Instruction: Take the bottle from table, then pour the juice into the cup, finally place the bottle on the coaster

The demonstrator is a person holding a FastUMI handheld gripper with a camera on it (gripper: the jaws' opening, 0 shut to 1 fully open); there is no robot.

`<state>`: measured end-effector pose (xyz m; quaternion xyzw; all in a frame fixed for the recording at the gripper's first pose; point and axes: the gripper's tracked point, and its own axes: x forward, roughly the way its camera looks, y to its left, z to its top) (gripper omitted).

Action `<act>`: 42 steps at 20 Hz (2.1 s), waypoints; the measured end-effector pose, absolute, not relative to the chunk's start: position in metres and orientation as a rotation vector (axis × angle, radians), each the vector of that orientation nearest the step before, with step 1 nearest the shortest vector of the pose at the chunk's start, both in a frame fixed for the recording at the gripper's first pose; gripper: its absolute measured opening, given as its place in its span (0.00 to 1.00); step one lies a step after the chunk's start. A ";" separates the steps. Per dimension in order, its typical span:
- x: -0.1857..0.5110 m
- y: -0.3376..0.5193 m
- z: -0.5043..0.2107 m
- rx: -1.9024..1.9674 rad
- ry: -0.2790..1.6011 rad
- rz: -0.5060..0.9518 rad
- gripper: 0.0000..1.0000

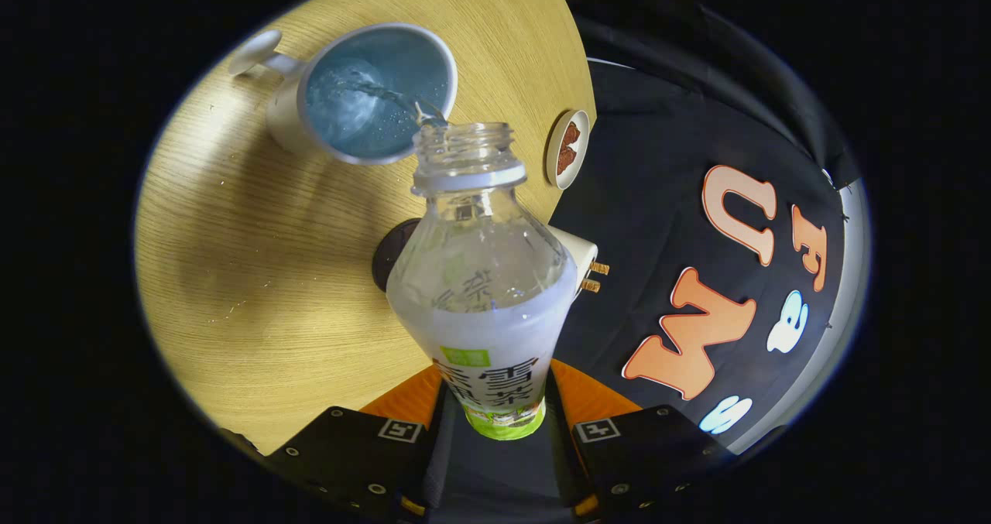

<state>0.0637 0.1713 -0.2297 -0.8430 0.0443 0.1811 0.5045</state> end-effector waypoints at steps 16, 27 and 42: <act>0.063 0.173 -0.227 -2.079 0.103 0.433 0.57; 0.063 0.175 -0.224 -2.103 0.108 0.437 0.57; 0.063 0.183 -0.219 -2.157 0.082 0.443 0.57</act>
